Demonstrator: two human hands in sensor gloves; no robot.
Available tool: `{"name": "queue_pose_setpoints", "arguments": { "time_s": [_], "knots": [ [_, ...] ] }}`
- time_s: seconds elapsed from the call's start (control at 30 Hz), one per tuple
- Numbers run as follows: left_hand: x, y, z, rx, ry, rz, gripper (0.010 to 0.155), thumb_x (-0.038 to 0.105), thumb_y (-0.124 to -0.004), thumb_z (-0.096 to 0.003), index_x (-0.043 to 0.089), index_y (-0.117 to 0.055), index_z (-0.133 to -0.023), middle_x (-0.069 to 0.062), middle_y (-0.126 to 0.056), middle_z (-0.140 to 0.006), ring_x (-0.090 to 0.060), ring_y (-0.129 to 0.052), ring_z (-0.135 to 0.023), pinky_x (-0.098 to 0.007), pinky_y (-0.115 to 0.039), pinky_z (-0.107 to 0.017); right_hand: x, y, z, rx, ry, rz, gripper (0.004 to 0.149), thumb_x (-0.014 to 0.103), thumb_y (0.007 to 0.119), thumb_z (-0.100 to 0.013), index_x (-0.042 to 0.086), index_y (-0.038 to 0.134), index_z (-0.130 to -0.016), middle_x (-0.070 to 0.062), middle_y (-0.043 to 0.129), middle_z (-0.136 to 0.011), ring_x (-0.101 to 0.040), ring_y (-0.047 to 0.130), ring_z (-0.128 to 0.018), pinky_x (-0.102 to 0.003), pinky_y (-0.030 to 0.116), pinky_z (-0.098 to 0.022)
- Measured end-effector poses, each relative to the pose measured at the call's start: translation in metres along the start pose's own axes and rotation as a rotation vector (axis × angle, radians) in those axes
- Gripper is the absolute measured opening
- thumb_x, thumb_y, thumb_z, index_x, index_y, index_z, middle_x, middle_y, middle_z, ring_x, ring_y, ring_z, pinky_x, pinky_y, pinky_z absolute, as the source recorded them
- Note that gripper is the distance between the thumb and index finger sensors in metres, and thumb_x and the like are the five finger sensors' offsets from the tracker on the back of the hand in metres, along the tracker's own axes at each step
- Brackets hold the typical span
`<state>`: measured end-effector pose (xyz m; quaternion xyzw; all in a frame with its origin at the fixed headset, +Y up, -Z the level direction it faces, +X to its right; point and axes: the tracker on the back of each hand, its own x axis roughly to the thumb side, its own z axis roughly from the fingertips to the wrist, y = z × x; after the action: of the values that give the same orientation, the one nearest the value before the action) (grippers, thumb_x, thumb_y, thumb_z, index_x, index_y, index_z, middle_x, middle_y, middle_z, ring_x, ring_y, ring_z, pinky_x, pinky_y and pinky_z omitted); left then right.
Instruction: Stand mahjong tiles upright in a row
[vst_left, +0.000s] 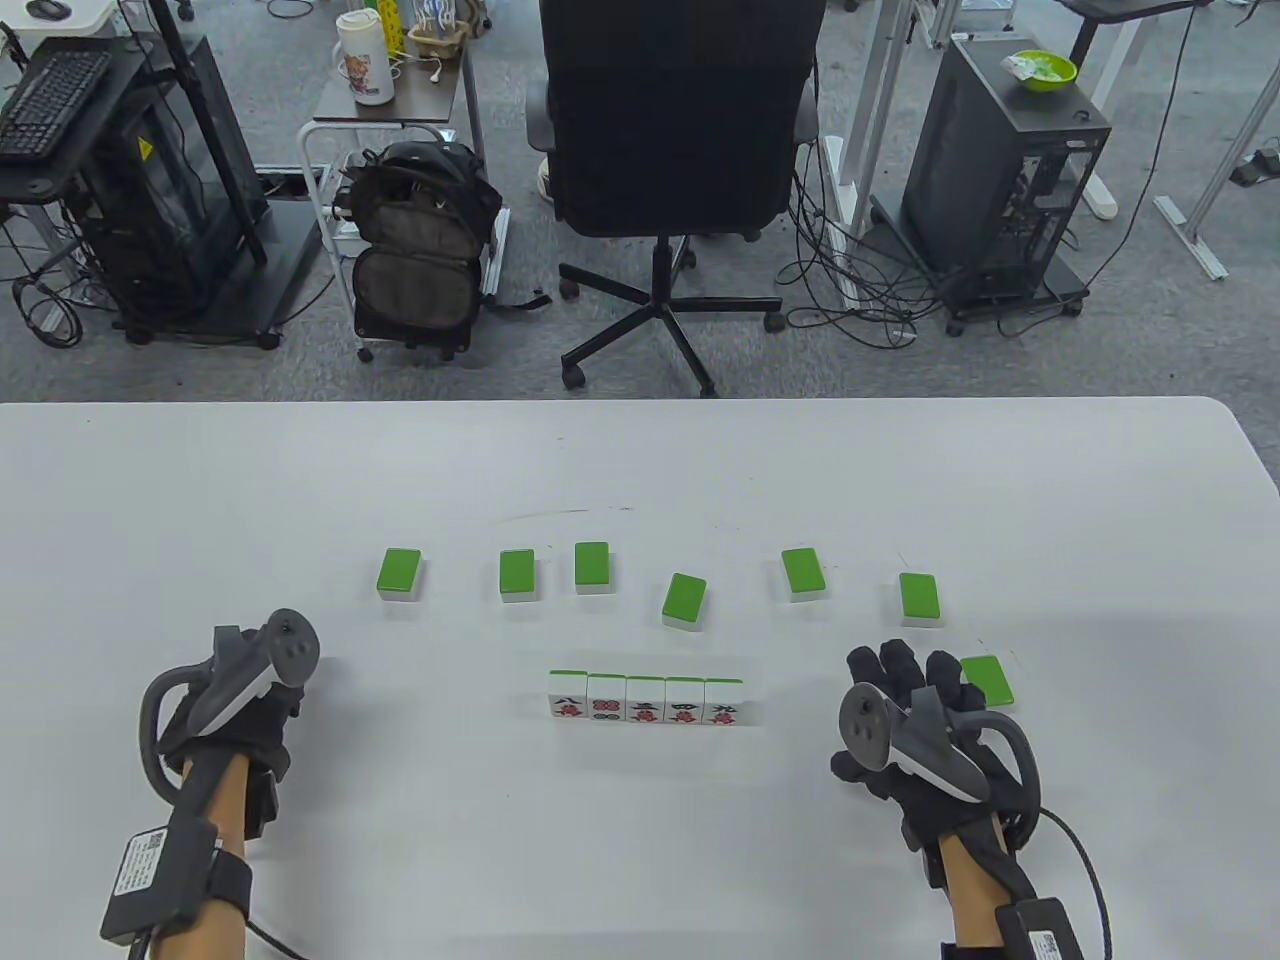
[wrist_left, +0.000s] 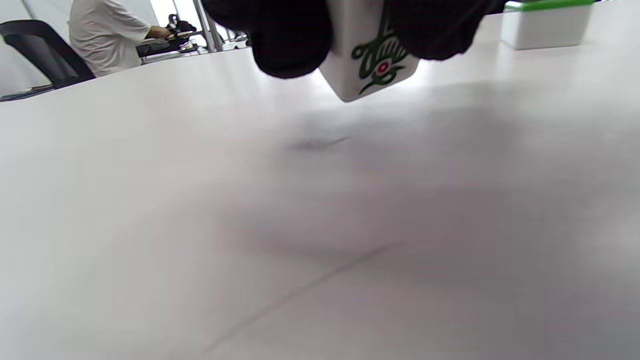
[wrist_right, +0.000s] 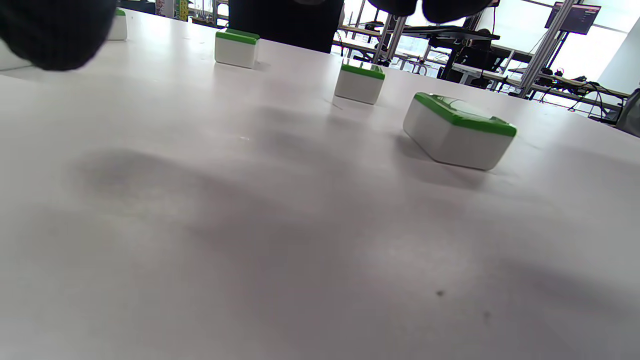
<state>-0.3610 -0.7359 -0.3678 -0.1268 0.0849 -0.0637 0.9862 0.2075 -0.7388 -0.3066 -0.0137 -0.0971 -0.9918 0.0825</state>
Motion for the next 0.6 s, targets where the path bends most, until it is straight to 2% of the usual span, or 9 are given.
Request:
{"name": "queue_pose_setpoints", "arguments": {
  "time_s": [0.13, 0.33, 0.6],
  "knots": [
    [0.025, 0.017, 0.008, 0.019, -0.112, -0.040, 0.045, 0.039, -0.077, -0.0625, 0.041, -0.058, -0.103, -0.006, -0.069, -0.115, -0.030, -0.085, -0.084, -0.035, -0.073, -0.066, 0.001, -0.001, 0.000, -0.005, -0.006, -0.005, 0.101, 0.068, 0.071, -0.038, 0.029, 0.009, -0.108, -0.012, 0.020, -0.121, -0.059, 0.036, -0.110, -0.072, 0.046, -0.076],
    [0.084, 0.042, 0.027, 0.054, -0.343, -0.106, 0.056, 0.042, -0.079, -0.0607, 0.039, -0.051, -0.109, -0.001, -0.072, -0.114, -0.026, -0.087, -0.084, -0.033, -0.075, -0.066, 0.001, 0.000, 0.000, -0.011, -0.010, -0.007, 0.101, 0.068, 0.071, -0.038, 0.029, 0.009, -0.108, -0.012, 0.020, -0.122, -0.058, 0.036, -0.110, -0.072, 0.046, -0.076],
    [0.154, 0.042, 0.033, -0.019, -0.544, -0.079, 0.068, 0.043, -0.081, -0.0589, 0.037, -0.042, -0.115, 0.003, -0.074, -0.113, -0.023, -0.089, -0.084, -0.031, -0.076, -0.066, 0.003, 0.000, 0.001, -0.016, -0.014, 0.013, 0.101, 0.068, 0.070, -0.039, 0.029, 0.010, -0.109, -0.012, 0.020, -0.121, -0.058, 0.036, -0.110, -0.072, 0.046, -0.076]
  ]
}}
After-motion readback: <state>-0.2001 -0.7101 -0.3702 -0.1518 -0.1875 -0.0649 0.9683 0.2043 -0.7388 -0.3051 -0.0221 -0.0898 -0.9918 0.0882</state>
